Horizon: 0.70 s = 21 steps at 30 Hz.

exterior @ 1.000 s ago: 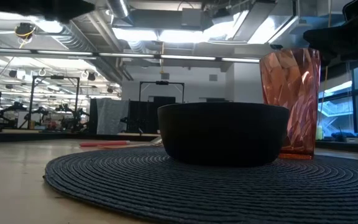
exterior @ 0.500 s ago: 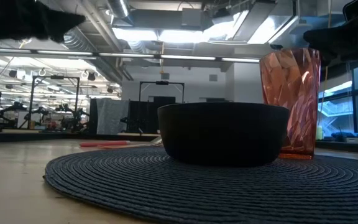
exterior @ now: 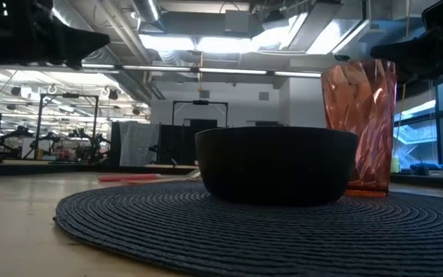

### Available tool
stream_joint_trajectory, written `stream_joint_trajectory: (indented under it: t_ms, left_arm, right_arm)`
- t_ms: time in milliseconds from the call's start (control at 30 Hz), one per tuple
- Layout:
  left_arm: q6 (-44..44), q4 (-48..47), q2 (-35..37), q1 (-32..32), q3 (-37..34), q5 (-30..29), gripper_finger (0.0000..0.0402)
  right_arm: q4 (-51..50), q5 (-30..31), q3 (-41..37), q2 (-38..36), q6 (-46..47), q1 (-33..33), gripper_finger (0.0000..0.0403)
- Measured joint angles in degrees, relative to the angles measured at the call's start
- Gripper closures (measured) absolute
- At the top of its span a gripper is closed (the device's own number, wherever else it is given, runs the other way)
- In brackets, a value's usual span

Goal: Pick & Place Utensil
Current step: Put the sipping straw in the cup

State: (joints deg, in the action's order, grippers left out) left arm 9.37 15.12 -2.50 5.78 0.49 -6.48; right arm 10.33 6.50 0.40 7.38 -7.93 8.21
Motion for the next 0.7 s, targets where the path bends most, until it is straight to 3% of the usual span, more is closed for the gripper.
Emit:
stream_joint_trajectory:
  t_ms: [200, 400, 567, 700]
  left_arm:
    - [0.8, -0.4, 0.0, 0.0, 0.0, -2.6, 0.04]
    - [0.9, -0.3, 0.0, 0.0, 0.0, -2.9, 0.0394]
    - [3.5, 0.0, 0.0, 0.0, 0.0, -3.1, 0.0397]
    - [3.3, 0.0, 0.0, 0.0, 0.0, -3.0, 0.04]
  right_arm:
    - [0.0, 4.2, 0.0, 0.0, 1.0, 0.0, 0.0399]
    - [0.9, 20.3, 1.2, 0.0, 9.3, -0.1, 0.0399]
    - [-5.0, 27.0, 10.2, 2.4, 7.1, -3.2, 0.0401]
    - [-14.2, 27.1, 21.4, 10.0, 7.4, -8.7, 0.0401]
